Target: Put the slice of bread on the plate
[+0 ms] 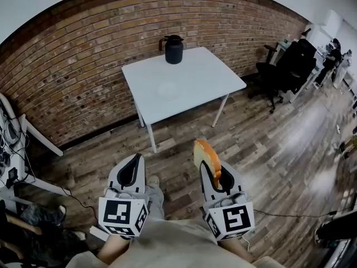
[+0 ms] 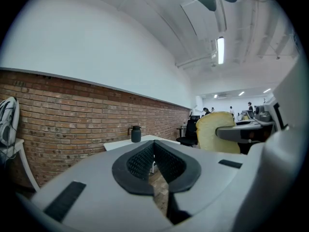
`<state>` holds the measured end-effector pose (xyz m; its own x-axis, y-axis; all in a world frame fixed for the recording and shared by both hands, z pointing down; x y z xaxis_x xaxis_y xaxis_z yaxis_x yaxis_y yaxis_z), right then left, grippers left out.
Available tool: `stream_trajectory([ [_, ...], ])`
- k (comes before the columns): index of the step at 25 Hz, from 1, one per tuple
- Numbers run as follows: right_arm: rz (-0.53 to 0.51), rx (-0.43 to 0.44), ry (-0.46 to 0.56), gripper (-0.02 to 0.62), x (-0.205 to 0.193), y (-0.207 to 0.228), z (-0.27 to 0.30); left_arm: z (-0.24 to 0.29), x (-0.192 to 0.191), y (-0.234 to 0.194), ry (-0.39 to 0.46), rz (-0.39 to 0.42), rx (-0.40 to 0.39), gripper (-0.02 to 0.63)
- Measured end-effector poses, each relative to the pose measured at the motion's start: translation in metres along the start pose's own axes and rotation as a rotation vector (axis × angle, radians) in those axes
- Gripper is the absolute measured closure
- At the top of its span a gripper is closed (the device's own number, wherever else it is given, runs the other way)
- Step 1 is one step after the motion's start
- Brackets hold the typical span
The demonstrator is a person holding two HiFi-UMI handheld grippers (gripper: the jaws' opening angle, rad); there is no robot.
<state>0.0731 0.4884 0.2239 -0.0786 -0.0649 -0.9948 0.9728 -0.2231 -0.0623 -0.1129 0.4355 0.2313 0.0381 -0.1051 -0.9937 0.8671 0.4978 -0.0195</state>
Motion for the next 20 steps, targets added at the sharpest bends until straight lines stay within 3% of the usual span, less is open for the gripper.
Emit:
stream_trajectory([
  [10, -0.039, -0.037, 0.012, 0.497, 0.005, 0.026, 0.139, 0.133, 0.006, -0.066, 0.028, 0.004, -0.056, 0.595],
  [20, -0.002, -0.104, -0.085, 0.497, 0.01, 0.069, 0.292, 0.292, 0.023, -0.125, -0.049, -0.003, -0.182, 0.595],
])
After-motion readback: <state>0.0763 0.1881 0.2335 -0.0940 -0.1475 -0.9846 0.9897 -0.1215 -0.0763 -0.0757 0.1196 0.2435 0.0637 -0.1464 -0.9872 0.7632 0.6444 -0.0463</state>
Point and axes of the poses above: the fingertips, and each gripper's own axes: z forward along the fingers, y to its right, x out of its top, the point moved 3 cm from there along -z, backward along the fingers
